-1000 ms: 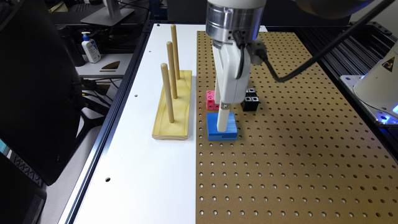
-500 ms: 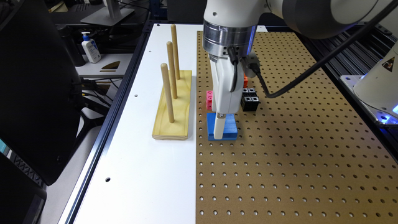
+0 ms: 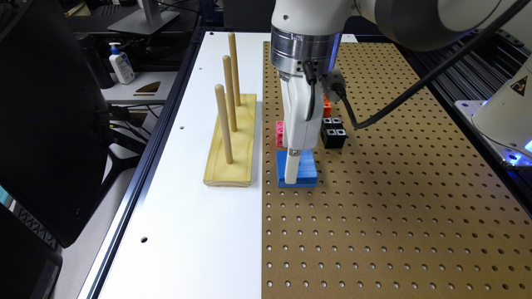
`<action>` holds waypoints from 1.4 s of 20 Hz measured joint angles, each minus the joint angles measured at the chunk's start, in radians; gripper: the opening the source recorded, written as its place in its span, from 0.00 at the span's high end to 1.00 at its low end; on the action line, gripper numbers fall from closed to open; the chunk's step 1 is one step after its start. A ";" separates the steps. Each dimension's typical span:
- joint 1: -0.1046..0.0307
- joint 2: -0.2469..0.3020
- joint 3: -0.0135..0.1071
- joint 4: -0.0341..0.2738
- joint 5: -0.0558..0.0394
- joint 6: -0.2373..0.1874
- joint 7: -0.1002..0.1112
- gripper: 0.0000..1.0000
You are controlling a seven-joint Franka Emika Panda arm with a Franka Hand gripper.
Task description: Pick up blue block.
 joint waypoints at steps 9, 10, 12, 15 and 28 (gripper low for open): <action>0.000 0.046 -0.008 -0.001 -0.0128 0.028 0.000 0.00; 0.001 0.055 -0.008 -0.001 -0.0130 0.035 0.000 0.00; 0.002 0.064 -0.008 0.000 -0.0130 0.043 0.000 0.00; 0.004 0.065 -0.008 0.000 -0.0130 0.044 0.000 0.00; 0.009 0.078 -0.008 0.000 -0.0142 0.054 0.001 1.00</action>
